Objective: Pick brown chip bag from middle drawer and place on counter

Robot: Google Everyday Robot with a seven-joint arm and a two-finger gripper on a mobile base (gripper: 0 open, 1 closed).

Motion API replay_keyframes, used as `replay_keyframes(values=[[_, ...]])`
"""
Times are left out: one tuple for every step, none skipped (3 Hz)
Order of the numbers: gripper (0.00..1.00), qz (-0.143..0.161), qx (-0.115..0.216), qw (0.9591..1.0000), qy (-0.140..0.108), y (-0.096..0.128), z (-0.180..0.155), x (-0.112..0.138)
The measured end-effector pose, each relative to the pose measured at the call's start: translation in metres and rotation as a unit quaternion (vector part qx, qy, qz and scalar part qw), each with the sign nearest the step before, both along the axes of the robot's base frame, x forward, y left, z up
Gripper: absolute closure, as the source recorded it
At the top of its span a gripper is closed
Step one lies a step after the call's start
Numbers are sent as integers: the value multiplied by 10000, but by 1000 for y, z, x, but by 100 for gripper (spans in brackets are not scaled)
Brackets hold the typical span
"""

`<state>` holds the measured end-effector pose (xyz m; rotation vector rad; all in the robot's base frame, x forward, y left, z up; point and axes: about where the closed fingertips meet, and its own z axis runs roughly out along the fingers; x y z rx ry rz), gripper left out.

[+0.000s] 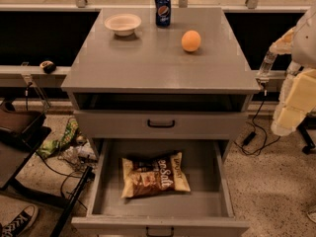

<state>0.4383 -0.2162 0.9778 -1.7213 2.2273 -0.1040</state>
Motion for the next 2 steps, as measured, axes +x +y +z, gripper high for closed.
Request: replay_keyframes(values=[[0, -4, -2, 10000, -21, 0, 1, 0], [0, -88, 15, 10000, 20, 6, -29, 1]])
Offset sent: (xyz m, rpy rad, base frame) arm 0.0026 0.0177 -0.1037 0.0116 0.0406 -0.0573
